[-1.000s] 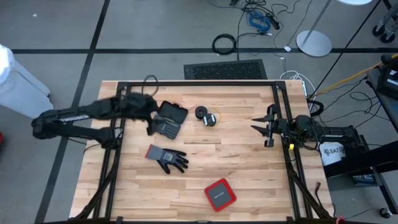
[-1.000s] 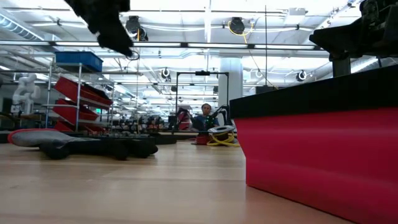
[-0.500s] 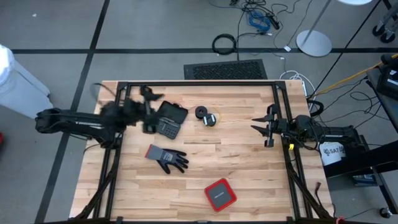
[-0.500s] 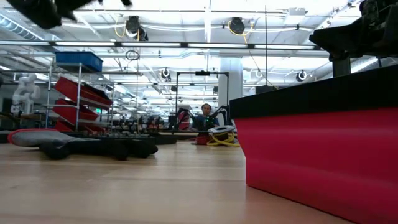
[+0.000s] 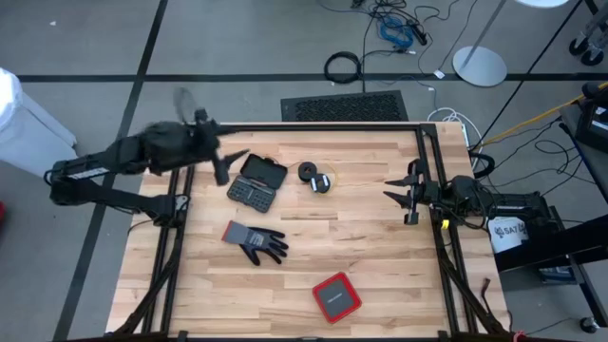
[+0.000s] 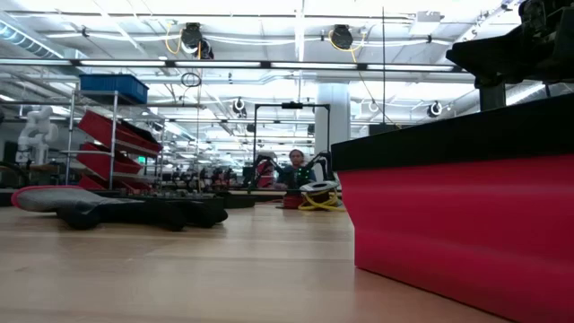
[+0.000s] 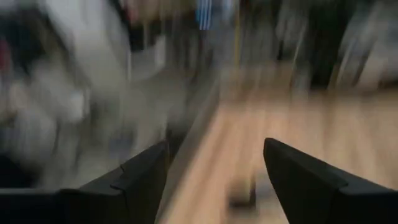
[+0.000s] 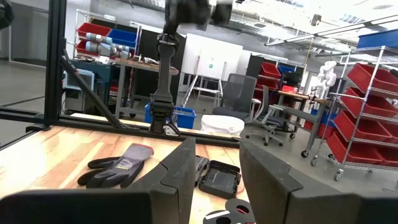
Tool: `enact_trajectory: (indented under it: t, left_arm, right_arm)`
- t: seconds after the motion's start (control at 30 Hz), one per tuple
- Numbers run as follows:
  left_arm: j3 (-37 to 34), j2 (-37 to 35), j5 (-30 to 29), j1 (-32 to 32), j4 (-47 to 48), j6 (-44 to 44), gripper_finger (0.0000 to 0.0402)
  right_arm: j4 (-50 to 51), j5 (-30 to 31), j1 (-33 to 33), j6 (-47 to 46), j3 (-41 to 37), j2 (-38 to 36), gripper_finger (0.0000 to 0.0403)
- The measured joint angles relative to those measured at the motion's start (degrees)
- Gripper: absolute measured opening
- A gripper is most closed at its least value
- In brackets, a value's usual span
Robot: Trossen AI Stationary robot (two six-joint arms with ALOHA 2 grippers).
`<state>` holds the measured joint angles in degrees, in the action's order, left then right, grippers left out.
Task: Coil cords
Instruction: Uncoil the red wire from the spool
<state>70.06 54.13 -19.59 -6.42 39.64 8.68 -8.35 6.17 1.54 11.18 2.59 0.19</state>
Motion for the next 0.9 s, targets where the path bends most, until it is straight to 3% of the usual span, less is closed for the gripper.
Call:
enact_trajectory:
  t: [0.17,0.23,0.33,0.47,0.67,0.77,0.9]
  left_arm:
    - [-5.40,1.33,1.97,0.09,21.73,-15.76,0.0270]
    - [-10.36,1.35,4.35,0.37,22.15,-20.37,0.0270]
    - [-19.44,1.05,6.74,1.81,14.95,-22.76,0.0270]
    - [-34.27,1.00,9.03,3.87,-12.11,-19.68,0.0270]
    - [-55.13,6.63,12.75,4.24,-80.64,-12.02,0.0270]
    - [-58.44,10.56,12.73,2.72,-107.55,-10.92,0.0270]
    - [-56.86,11.77,15.69,1.05,-127.24,-9.81,0.0270]
  right_arm:
    - [0.01,-0.02,-0.02,0.00,0.00,0.00,0.0114]
    - [0.01,0.00,0.00,0.00,0.00,0.00,0.0114]
    - [0.02,0.00,0.01,0.00,-0.01,0.00,0.0114]
    - [0.03,0.00,0.00,0.00,0.00,0.00,0.0114]
    - [0.01,0.00,-0.02,0.01,-0.02,0.00,0.0114]
    - [0.03,0.00,0.00,0.00,0.00,0.00,0.0114]
    - [0.03,0.00,-0.01,0.00,0.00,0.00,0.0114]
